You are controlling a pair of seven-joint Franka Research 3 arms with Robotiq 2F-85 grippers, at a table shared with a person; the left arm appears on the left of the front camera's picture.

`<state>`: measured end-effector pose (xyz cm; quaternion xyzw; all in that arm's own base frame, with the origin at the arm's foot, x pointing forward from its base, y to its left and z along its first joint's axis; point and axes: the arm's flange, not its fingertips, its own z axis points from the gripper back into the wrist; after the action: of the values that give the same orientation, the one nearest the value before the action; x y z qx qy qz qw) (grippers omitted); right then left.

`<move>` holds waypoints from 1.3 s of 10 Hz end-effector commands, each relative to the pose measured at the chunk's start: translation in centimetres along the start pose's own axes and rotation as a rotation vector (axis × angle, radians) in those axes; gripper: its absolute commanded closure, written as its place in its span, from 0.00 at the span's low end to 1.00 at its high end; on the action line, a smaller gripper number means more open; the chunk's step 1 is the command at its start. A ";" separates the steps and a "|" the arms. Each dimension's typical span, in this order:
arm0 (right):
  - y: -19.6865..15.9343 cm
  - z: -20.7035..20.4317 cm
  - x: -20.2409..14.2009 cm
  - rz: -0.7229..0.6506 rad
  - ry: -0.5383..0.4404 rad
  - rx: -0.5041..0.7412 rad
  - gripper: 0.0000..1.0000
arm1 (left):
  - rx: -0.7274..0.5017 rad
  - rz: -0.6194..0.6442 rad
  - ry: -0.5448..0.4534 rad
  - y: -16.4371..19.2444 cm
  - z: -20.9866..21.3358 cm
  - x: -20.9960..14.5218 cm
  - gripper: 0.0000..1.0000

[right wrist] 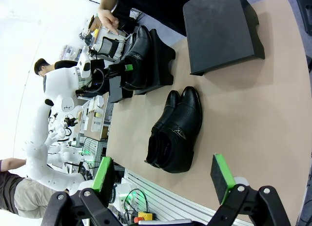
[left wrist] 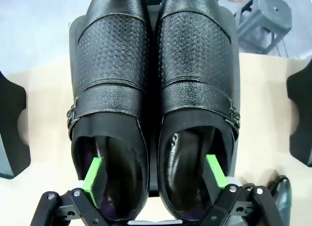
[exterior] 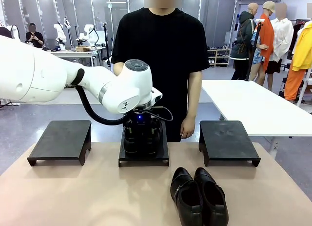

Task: Place the shoes on the stand as instructed by the person.
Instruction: Pick up one pair of Shoes and place it on the Shoes Stand indicated by the person, then pick up another pair of Shoes and place it on the Shoes Stand indicated by the person.

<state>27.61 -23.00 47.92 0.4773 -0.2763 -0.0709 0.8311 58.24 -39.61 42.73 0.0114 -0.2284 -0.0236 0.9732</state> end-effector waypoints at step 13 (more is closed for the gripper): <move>0.1 0.1 0.1 0.016 -0.008 0.014 0.00 | -0.104 -0.050 0.135 3.7 8.9 0.2 0.00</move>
<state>27.62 -22.99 47.90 0.4774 -0.2761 -0.0710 0.8312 56.64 -39.10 47.96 -0.0175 -0.2050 -0.0491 0.9774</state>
